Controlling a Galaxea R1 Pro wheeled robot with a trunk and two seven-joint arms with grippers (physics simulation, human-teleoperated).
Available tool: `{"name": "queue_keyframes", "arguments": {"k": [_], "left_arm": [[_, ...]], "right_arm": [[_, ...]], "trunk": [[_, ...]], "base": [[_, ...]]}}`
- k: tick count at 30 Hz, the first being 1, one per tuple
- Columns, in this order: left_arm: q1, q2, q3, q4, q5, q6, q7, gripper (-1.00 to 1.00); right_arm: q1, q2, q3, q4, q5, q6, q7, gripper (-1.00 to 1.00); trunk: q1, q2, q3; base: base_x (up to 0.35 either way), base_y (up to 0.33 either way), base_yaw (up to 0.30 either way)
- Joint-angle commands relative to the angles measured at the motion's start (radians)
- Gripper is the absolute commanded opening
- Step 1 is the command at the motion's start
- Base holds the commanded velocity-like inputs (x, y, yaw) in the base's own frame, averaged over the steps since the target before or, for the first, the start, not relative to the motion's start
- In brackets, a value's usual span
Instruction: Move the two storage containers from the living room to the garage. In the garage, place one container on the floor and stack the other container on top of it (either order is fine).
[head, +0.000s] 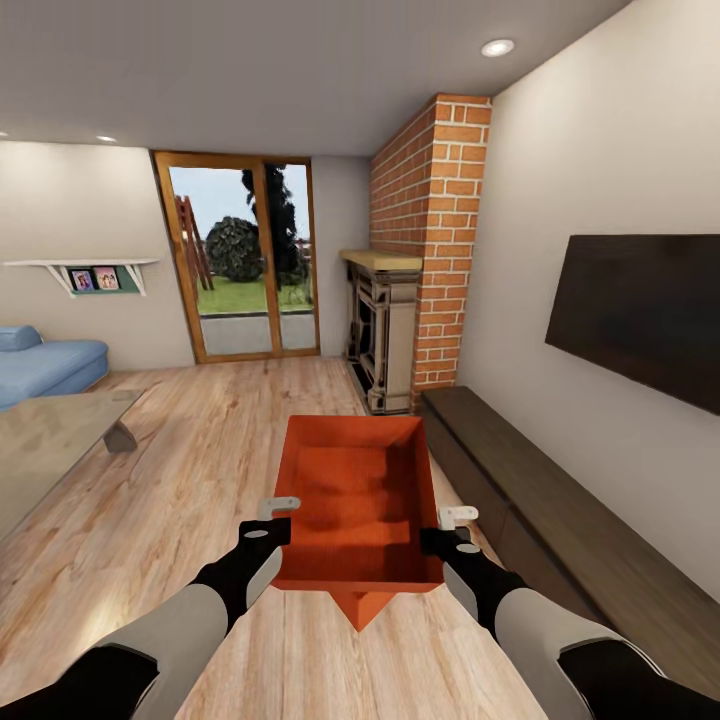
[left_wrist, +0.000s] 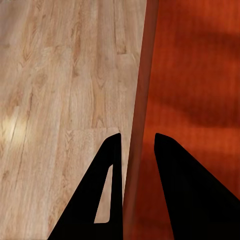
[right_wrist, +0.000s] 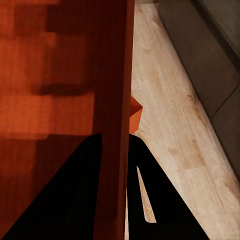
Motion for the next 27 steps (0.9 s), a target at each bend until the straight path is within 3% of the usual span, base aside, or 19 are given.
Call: {"name": "queue_keyframes", "arguments": {"k": [1, 4, 18, 27], "left_arm": [[-0.002, 0.002, 0.053, -0.006, -0.024, -0.004, 0.012, -1.00], [-0.002, 0.002, 0.053, -0.006, -0.024, -0.004, 0.012, -1.00], [-0.002, 0.003, 0.053, -0.006, -0.024, -0.004, 0.012, -1.00], [-0.002, 0.002, 0.053, -0.006, -0.024, -0.004, 0.012, -1.00]], "right_arm": [[0.000, -0.001, -0.004, 0.004, -0.015, -0.002, -0.007, -1.00], [0.000, 0.001, -0.004, 0.004, -0.016, -0.002, -0.007, -1.00], [0.000, 0.001, -0.004, 0.004, -0.017, -0.001, -0.009, -1.00], [0.000, 0.001, -0.004, 0.004, -0.017, -0.002, -0.009, -1.00]], "trunk": [[0.000, -0.001, -0.001], [0.000, -0.001, -0.001], [0.000, -0.001, 0.008], [0.000, -0.001, 0.019]], "base": [[0.000, 0.000, 0.000], [0.000, 0.000, 0.000], [0.000, 0.000, 0.247], [0.000, 0.000, 0.149]]}}
